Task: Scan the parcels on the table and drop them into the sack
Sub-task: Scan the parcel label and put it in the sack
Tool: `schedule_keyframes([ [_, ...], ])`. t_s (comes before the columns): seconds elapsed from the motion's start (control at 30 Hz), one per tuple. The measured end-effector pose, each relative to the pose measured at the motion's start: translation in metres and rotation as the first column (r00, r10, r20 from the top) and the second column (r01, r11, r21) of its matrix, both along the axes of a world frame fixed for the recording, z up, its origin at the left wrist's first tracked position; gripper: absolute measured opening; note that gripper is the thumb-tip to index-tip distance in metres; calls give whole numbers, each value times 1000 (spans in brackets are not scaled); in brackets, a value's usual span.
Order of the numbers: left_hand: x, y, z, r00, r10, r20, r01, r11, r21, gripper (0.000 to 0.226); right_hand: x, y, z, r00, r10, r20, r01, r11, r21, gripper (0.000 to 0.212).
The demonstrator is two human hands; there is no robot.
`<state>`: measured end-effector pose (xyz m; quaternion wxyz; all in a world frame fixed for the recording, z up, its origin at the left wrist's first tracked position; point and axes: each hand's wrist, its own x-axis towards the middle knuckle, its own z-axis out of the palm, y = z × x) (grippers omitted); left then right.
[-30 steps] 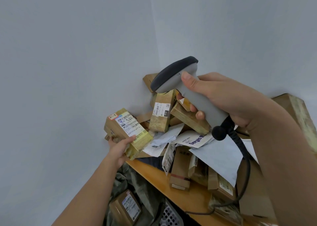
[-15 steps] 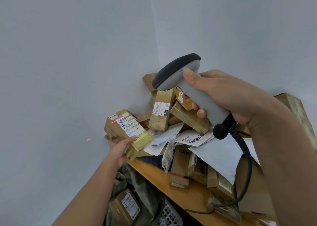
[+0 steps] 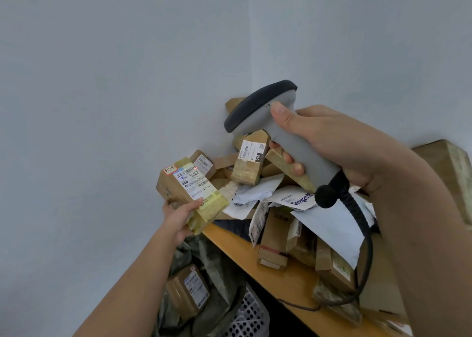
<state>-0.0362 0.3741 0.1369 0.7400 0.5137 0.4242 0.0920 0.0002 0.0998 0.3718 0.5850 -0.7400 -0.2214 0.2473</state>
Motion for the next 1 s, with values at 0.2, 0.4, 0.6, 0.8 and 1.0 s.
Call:
schedule_keyframes([
  [0.2,-45,25,-49,985,50,-163,-57,997,-43,113,-3,38,-42,994,46,-96,-57,991,-118,50],
  [0.4,-114,58,-153,859,61,-509,-129,987,-98,123,-8,74,-105,972,2,-234,-49,979,-196,50],
  [0.6,-154,119,-315,809,70,-584,-135,988,-69,132,-16,89,-146,944,-60,-324,-7,979,-203,47],
  [0.8,-136,132,-341,804,156,-574,-187,982,6,136,-14,86,-162,928,-144,-343,64,970,-233,58],
  [1.0,-90,53,-200,864,71,-498,-97,995,-26,68,-5,47,-150,901,-246,-357,186,963,-194,49],
])
